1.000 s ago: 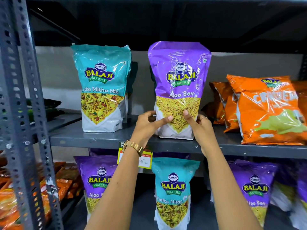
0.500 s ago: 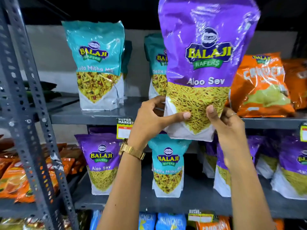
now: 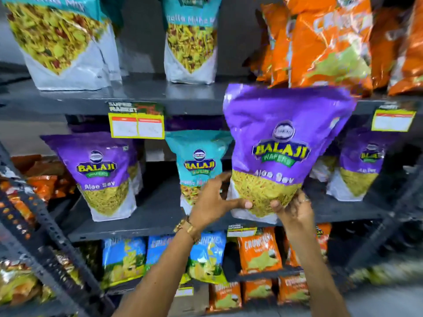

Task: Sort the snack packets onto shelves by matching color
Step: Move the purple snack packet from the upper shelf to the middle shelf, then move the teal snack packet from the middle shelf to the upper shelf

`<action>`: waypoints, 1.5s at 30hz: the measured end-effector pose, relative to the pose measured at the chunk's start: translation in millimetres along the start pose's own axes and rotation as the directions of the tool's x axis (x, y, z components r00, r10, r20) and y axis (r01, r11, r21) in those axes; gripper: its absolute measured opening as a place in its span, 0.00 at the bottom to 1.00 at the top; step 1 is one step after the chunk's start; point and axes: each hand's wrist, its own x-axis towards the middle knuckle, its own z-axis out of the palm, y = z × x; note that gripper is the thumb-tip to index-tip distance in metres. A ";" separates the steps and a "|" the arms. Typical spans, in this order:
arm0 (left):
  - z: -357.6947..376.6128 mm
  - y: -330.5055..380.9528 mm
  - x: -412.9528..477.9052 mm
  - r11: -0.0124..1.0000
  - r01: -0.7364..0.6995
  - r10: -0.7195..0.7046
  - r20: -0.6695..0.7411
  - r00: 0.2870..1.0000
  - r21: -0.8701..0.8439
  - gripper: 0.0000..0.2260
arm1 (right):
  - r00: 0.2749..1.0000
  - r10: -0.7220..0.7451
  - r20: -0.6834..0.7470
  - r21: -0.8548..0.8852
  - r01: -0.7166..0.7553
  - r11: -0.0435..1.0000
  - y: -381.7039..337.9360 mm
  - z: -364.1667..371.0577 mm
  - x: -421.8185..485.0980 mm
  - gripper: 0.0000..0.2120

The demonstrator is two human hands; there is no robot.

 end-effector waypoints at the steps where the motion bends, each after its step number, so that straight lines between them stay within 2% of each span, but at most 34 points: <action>1: 6.9 -17.2 2.6 1.000 0.025 -0.025 0.014 1.000 -0.014 0.23 | 0.999 0.035 -0.004 0.001 -0.035 0.999 15.0 -2.7 -2.2 0.40; 3: 18.1 -48.3 9.2 0.996 0.077 -0.076 0.035 0.997 -0.049 0.23 | 0.995 0.099 -0.016 0.010 -0.099 0.995 40.0 -4.7 -3.5 0.45; 6: 32.1 -79.4 25.1 0.987 0.154 -0.151 0.052 0.987 -0.050 0.26 | 0.980 0.197 -0.027 0.025 -0.196 0.980 71.8 -7.7 4.0 0.43; 9: 41.1 -99.8 45.7 0.980 0.193 -0.187 0.091 0.978 -0.055 0.25 | 0.973 0.228 -0.047 -0.013 -0.229 0.973 91.9 -7.4 18.6 0.44; 14: 51.8 -134.3 68.4 0.970 0.242 -0.239 0.095 0.966 -0.023 0.30 | 0.970 0.240 -0.040 -0.138 -0.243 0.960 125.9 -13.2 40.8 0.35; 17: 57.5 -143.0 74.6 0.960 0.278 -0.277 0.067 0.959 -0.014 0.31 | 0.972 0.229 -0.058 -0.170 -0.236 0.957 141.4 -11.8 50.5 0.33; 22: 67.6 -141.0 75.0 0.971 0.236 -0.235 -0.066 0.970 0.019 0.33 | 0.974 0.184 -0.133 -0.208 -0.209 0.956 147.7 -2.0 56.1 0.32; 25: 71.7 -135.2 57.6 0.981 0.192 -0.187 -0.150 0.971 0.016 0.35 | 0.952 0.146 -0.270 -0.283 -0.223 0.933 152.7 6.6 44.7 0.38; 27: 68.8 -131.0 39.1 0.987 0.158 -0.151 -0.190 0.970 0.023 0.27 | 0.919 0.079 -0.387 -0.315 -0.213 0.925 150.5 19.4 28.1 0.41; 28: 66.1 -126.0 29.0 0.992 0.115 -0.103 -0.217 0.971 0.045 0.19 | 0.912 0.050 -0.407 -0.299 -0.185 0.936 145.1 27.2 19.2 0.37; 29: 61.9 -123.8 18.8 0.994 0.063 -0.037 -0.264 0.964 0.089 0.12 | 0.918 0.025 -0.397 -0.274 -0.144 0.951 141.0 35.4 11.2 0.29; 31: 49.8 -116.5 2.7 0.985 -0.027 0.089 -0.368 0.926 0.171 0.10 | 0.957 -0.013 -0.289 -0.238 -0.059 0.969 130.8 53.4 1.2 0.11; 32: 42.3 -115.0 -2.6 0.982 -0.054 0.127 -0.421 0.898 0.181 0.09 | 0.976 -0.016 -0.219 -0.230 -0.035 0.973 126.6 63.0 -0.5 0.07; 34: 26.3 -118.7 -5.5 0.975 -0.060 0.171 -0.542 0.823 0.216 0.06 | 0.993 -0.002 -0.119 -0.213 -0.024 0.977 125.4 80.1 4.6 0.11; 36: 7.9 -124.2 -0.3 0.985 0.023 0.092 -0.633 0.769 0.170 0.20 | 0.995 0.085 -0.055 -0.182 -0.094 0.979 130.0 96.4 15.3 0.24; 38: -8.4 -128.8 6.7 0.995 0.097 -0.054 -0.659 0.750 0.029 0.36 | 0.981 0.191 0.034 -0.155 -0.184 0.971 136.2 109.2 28.1 0.33; 41: -30.8 -139.4 15.9 0.974 0.167 -0.226 -0.608 0.761 -0.153 0.47 | 0.947 0.283 0.154 -0.100 -0.270 0.958 139.1 119.2 43.7 0.42; 42: -38.2 -143.7 18.2 0.962 0.182 -0.267 -0.550 0.791 -0.204 0.48 | 0.939 0.292 0.180 -0.090 -0.280 0.956 137.6 120.7 48.2 0.40; 43: -44.1 -147.9 19.7 0.949 0.199 -0.296 -0.478 0.827 -0.245 0.48 | 0.934 0.292 0.206 -0.089 -0.280 0.956 140.1 120.0 52.5 0.34; 45: -53.1 -155.3 17.9 0.934 0.247 -0.332 -0.376 0.865 -0.256 0.44 | 0.922 0.306 0.238 -0.096 -0.291 0.952 142.5 120.1 57.5 0.27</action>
